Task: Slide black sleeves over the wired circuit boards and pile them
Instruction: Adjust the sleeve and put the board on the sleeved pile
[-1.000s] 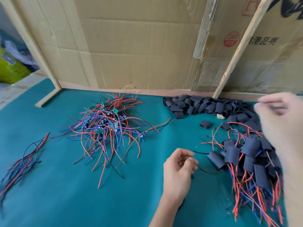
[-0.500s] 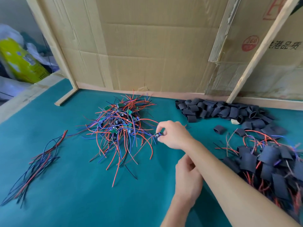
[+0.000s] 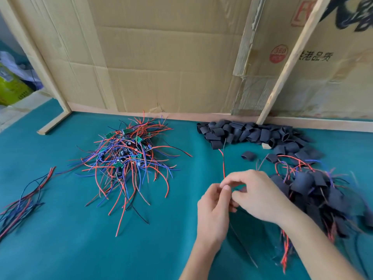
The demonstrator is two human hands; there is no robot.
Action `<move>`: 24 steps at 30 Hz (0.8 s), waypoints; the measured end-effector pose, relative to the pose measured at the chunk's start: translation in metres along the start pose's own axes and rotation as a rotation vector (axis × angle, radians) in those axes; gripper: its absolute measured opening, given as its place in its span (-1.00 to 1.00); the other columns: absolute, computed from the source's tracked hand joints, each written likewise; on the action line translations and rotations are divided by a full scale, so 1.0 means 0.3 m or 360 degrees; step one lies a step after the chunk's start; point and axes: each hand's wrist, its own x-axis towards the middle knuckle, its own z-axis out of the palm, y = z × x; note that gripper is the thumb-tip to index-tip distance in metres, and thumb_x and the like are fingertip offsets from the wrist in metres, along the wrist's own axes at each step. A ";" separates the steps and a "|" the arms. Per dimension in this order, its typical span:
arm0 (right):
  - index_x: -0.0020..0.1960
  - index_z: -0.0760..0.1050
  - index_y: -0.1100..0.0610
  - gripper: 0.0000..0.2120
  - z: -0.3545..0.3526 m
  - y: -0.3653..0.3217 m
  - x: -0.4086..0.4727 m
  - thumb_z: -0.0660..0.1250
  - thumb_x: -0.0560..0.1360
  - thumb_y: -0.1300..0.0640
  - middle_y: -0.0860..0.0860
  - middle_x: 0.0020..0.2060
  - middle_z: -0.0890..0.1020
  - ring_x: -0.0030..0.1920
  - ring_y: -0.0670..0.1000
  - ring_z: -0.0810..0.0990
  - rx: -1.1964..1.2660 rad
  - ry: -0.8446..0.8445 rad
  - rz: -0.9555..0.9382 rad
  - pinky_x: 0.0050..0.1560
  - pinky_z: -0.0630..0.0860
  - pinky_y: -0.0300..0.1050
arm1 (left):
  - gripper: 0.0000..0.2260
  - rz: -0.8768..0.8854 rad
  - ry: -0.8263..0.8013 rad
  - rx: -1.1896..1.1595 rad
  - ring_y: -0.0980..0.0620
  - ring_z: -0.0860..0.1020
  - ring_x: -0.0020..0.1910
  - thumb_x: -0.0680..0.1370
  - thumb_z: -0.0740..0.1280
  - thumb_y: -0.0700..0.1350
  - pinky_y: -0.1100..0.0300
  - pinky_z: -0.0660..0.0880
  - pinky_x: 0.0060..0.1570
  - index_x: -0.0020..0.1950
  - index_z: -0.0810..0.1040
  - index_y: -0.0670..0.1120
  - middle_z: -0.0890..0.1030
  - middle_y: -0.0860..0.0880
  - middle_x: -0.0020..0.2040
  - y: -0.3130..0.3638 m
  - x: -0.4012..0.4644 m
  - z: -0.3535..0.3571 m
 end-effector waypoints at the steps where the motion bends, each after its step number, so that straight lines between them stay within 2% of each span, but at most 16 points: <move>1: -0.11 0.64 -0.19 -0.61 0.012 -0.002 -0.003 0.31 0.39 0.31 -0.15 -0.19 0.73 -0.31 -0.21 0.58 0.0133 -0.0029 -0.0010 -0.08 0.60 -0.11 | -0.84 0.0020 0.0014 0.0035 0.06 0.58 -0.29 0.68 0.27 -0.15 0.20 0.55 -0.19 0.00 0.62 -0.13 0.67 -0.01 -0.21 -0.002 -0.001 0.000; 2: -0.09 0.64 -0.17 -0.58 0.016 -0.007 -0.003 0.27 0.37 0.35 -0.13 -0.14 0.74 -0.33 -0.18 0.60 0.0320 -0.0091 -0.0028 -0.12 0.62 -0.10 | -0.88 0.0030 0.0039 0.0073 0.06 0.57 -0.30 0.66 0.29 -0.17 0.21 0.54 -0.20 0.00 0.61 -0.12 0.66 0.00 -0.23 -0.006 -0.001 -0.001; 4: -0.06 0.60 -0.12 -0.59 0.002 -0.001 0.013 0.23 0.29 0.32 -0.09 -0.05 0.76 -0.30 0.00 0.66 0.0630 -0.0230 -0.0019 -0.14 0.65 0.00 | -0.89 0.0014 0.0074 0.0126 0.06 0.57 -0.33 0.65 0.30 -0.15 0.21 0.52 -0.22 -0.03 0.59 -0.11 0.66 -0.01 -0.28 -0.003 0.001 -0.001; 6: -0.09 0.57 -0.13 -0.66 -0.031 0.038 0.067 0.25 0.24 0.21 -0.13 -0.08 0.77 -0.14 0.09 0.72 0.0578 -0.0115 0.0055 0.00 0.64 0.08 | -0.87 -0.0037 0.0061 0.0035 0.01 0.60 -0.31 0.66 0.27 -0.15 0.18 0.53 -0.23 -0.03 0.55 -0.15 0.69 -0.09 -0.26 0.007 0.002 0.005; 8: -0.11 0.60 -0.14 -0.75 -0.066 0.095 0.151 0.32 0.32 0.17 -0.08 -0.12 0.77 -0.02 0.12 0.70 0.0285 0.0172 0.0139 0.04 0.62 0.04 | -0.86 -0.0073 0.0048 -0.0072 -0.03 0.60 -0.30 0.61 0.25 -0.10 0.14 0.53 -0.23 -0.02 0.51 -0.16 0.70 -0.16 -0.22 0.015 0.002 0.009; 9: -0.04 0.62 -0.14 -0.74 -0.081 0.123 0.196 0.34 0.39 0.17 -0.04 -0.02 0.75 0.07 0.13 0.66 0.0074 0.0275 0.0193 0.08 0.60 0.05 | -0.84 -0.0078 0.0034 -0.0072 -0.04 0.59 -0.30 0.56 0.25 -0.07 0.11 0.53 -0.22 -0.03 0.51 -0.15 0.70 -0.17 -0.22 0.017 0.003 0.011; 10: 0.12 0.62 -0.13 -0.69 -0.090 0.148 0.238 0.35 0.46 0.19 0.01 0.13 0.71 0.20 0.16 0.59 -0.0170 0.0324 0.0247 0.16 0.56 0.07 | -0.83 -0.0072 0.0019 -0.0044 -0.04 0.59 -0.30 0.52 0.25 -0.05 0.09 0.52 -0.21 -0.05 0.51 -0.14 0.70 -0.16 -0.23 0.016 0.003 0.011; 12: 0.42 0.50 -0.03 -0.55 -0.084 0.197 0.309 0.32 0.54 0.19 0.06 0.37 0.57 0.40 0.21 0.44 -0.0549 0.0234 0.0318 0.32 0.46 0.10 | -0.83 -0.0050 -0.0004 0.0001 -0.03 0.59 -0.29 0.47 0.26 -0.03 0.08 0.52 -0.20 -0.10 0.52 -0.12 0.70 -0.14 -0.23 0.011 0.001 0.011; 13: 0.49 0.45 -0.03 -0.50 -0.072 0.215 0.334 0.29 0.56 0.19 0.05 0.43 0.52 0.44 0.22 0.40 -0.0633 0.0150 0.0332 0.36 0.44 0.11 | -0.82 -0.0035 -0.0013 0.0009 -0.02 0.59 -0.29 0.47 0.27 -0.01 0.09 0.53 -0.20 -0.12 0.52 -0.12 0.70 -0.13 -0.22 0.010 0.000 0.011; 16: 0.49 0.46 -0.07 -0.48 -0.032 0.240 0.365 0.25 0.58 0.25 0.02 0.45 0.51 0.44 0.16 0.44 -0.0657 0.0055 0.0334 0.34 0.47 0.08 | -0.77 -0.0022 -0.0002 0.0002 -0.02 0.59 -0.28 0.52 0.28 0.03 0.11 0.53 -0.19 -0.15 0.51 -0.14 0.70 -0.12 -0.22 0.008 0.003 0.014; 20: 0.36 0.60 -0.01 -0.52 -0.009 0.250 0.374 0.28 0.54 0.36 0.04 0.31 0.61 0.35 0.14 0.51 -0.0610 0.0175 0.0244 0.28 0.49 0.01 | -0.76 -0.0037 -0.0006 -0.0080 -0.04 0.58 -0.27 0.54 0.24 -0.01 0.15 0.51 -0.22 -0.13 0.50 -0.19 0.69 -0.14 -0.21 0.012 0.007 0.014; 24: 0.25 0.66 0.03 -0.61 -0.015 0.261 0.382 0.32 0.52 0.34 0.03 0.19 0.65 0.28 0.13 0.53 -0.0590 0.0154 0.0177 0.24 0.51 0.01 | -0.75 -0.0036 -0.0013 -0.0151 -0.03 0.58 -0.26 0.51 0.22 -0.07 0.21 0.50 -0.24 -0.12 0.49 -0.27 0.68 -0.18 -0.19 0.014 0.007 0.014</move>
